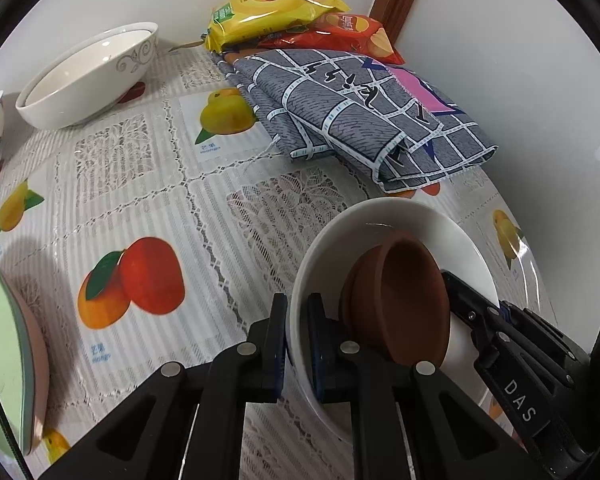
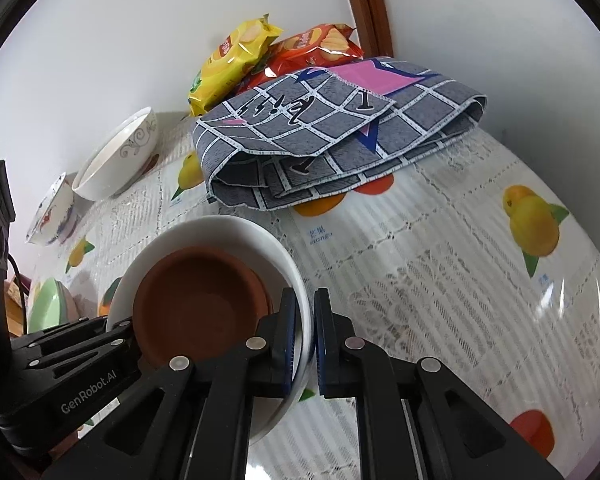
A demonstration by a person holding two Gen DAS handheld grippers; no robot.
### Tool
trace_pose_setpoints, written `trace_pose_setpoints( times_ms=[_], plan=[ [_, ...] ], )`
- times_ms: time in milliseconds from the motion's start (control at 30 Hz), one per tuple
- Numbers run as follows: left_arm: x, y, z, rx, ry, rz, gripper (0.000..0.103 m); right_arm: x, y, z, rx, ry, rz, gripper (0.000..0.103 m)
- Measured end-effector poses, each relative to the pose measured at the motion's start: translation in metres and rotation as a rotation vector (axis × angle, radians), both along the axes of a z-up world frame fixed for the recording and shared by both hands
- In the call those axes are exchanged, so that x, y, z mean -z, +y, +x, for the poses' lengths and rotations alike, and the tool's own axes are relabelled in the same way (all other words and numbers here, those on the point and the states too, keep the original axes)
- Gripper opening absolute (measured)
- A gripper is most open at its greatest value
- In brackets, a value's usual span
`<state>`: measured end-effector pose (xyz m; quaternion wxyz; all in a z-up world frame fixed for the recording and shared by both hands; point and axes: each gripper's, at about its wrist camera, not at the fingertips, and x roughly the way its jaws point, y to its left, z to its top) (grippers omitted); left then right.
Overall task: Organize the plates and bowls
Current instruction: 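Lift the white bowl with the right tool and carry it over the light-green plate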
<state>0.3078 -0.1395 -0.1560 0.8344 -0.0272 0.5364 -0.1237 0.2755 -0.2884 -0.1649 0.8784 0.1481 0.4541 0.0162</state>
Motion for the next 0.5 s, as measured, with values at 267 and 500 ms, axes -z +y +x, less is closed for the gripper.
trace_pose_setpoints(
  times_ms=[267,500],
  plan=[
    [-0.027,0.011,-0.017,-0.016,-0.031,-0.004,0.010,-0.023,0.006,-0.016,-0.005,-0.027,0.020,0.009],
    [-0.055,0.027,-0.034,-0.044,-0.068,0.022,0.010,-0.046,0.021,-0.027,-0.030,-0.053,0.045,0.009]
  ],
)
